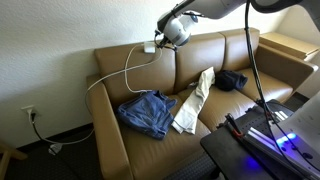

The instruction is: Put the power pack on the couch seat

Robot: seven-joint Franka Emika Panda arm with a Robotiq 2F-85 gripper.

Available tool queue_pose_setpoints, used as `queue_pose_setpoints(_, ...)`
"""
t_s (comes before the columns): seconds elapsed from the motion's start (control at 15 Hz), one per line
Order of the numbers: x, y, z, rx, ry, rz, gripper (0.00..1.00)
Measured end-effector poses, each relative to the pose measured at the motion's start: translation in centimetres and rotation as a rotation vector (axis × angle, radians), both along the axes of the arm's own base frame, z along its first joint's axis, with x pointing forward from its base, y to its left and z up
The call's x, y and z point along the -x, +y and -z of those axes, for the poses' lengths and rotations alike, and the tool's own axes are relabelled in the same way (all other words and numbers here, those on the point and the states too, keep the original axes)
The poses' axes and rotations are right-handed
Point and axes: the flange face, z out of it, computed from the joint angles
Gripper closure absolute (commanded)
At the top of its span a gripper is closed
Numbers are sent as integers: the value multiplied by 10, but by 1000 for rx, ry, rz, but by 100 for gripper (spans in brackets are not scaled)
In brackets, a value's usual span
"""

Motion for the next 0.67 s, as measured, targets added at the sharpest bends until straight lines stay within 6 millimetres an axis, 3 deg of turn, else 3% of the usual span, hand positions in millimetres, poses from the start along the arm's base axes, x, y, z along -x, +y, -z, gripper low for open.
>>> queue_pose_setpoints(0.2, 22, -60, -4, 143, 38, 74, 98)
queue_pose_setpoints(0.33, 45, -87, 2, 234, 82, 115, 98)
queue_pose_setpoints(0.53, 84, -103, 33, 338, 209, 135, 98)
queue_pose_setpoints(0.67, 105, -94, 64, 373, 327, 102, 98)
